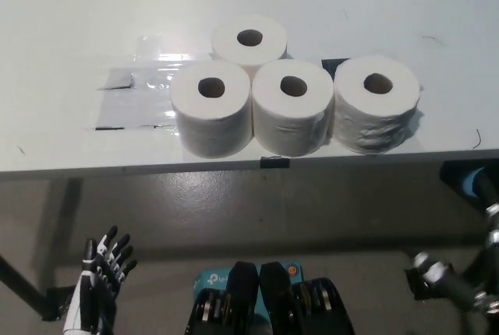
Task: A few rolls of toilet paper are kept infront of the robot and the robot uses its right hand to lift one of the rolls and and places it on top of the other rolls to stack it.
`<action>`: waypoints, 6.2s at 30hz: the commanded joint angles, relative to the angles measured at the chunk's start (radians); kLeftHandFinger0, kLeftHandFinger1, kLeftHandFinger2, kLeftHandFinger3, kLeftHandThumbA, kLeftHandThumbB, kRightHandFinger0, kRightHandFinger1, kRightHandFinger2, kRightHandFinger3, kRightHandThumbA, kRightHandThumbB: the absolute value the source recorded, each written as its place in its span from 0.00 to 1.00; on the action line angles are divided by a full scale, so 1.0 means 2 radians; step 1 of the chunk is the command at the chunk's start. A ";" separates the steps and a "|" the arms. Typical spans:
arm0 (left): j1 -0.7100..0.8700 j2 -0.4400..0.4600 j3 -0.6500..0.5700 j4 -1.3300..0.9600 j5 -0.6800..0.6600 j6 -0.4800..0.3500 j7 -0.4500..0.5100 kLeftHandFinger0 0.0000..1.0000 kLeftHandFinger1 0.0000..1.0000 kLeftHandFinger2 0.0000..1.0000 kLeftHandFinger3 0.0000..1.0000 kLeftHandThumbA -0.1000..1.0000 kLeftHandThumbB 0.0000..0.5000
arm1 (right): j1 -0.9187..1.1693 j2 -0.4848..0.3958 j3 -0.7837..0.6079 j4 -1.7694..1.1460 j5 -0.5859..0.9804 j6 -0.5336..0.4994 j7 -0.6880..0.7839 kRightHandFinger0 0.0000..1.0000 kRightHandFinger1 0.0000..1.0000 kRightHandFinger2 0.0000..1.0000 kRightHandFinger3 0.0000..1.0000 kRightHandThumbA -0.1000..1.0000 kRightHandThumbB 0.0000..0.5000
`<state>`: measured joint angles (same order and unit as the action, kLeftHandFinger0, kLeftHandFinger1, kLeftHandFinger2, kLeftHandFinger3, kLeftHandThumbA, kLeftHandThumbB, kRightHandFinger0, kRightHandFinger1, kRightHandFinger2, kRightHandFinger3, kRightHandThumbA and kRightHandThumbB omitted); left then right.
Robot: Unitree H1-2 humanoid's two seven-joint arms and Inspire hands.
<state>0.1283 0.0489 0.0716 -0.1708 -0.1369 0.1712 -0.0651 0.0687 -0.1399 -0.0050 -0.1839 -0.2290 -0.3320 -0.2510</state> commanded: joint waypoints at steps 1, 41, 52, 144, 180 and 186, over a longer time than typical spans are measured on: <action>0.004 0.028 -0.027 -0.017 0.009 -0.054 -0.042 1.00 1.00 1.00 1.00 1.00 0.49 | -0.080 -0.084 -0.053 -0.148 0.059 0.097 0.056 1.00 1.00 1.00 1.00 1.00 0.54; -0.011 0.031 -0.030 0.008 0.016 -0.058 -0.021 1.00 1.00 1.00 1.00 1.00 0.06 | -0.766 -0.207 0.315 0.539 -0.035 0.310 0.502 1.00 1.00 1.00 1.00 0.83 0.68; -0.012 0.033 -0.035 0.005 0.017 -0.057 -0.022 1.00 1.00 1.00 1.00 1.00 0.01 | -0.792 -0.185 0.344 0.616 -0.051 0.248 0.517 1.00 1.00 1.00 1.00 0.87 0.61; -0.015 0.032 -0.029 0.005 0.007 -0.067 -0.021 1.00 1.00 1.00 1.00 1.00 0.00 | -0.732 -0.080 0.296 0.741 -0.135 0.156 0.479 1.00 1.00 1.00 1.00 0.88 0.43; -0.006 0.027 -0.017 0.006 0.005 -0.081 -0.017 1.00 1.00 1.00 1.00 1.00 0.10 | -0.720 -0.091 0.359 0.729 -0.225 0.225 0.304 0.30 0.38 0.53 0.93 0.29 0.01; -0.005 0.026 -0.014 0.009 0.000 -0.083 -0.018 1.00 1.00 1.00 1.00 1.00 0.07 | -0.742 -0.124 0.336 0.701 -0.214 0.220 0.299 0.43 0.51 0.62 0.85 0.34 0.00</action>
<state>0.1111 0.1028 0.0383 -0.1359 -0.1162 0.0504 -0.0913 -1.3319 -0.3178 0.6979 1.2690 -0.6395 0.0852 0.4248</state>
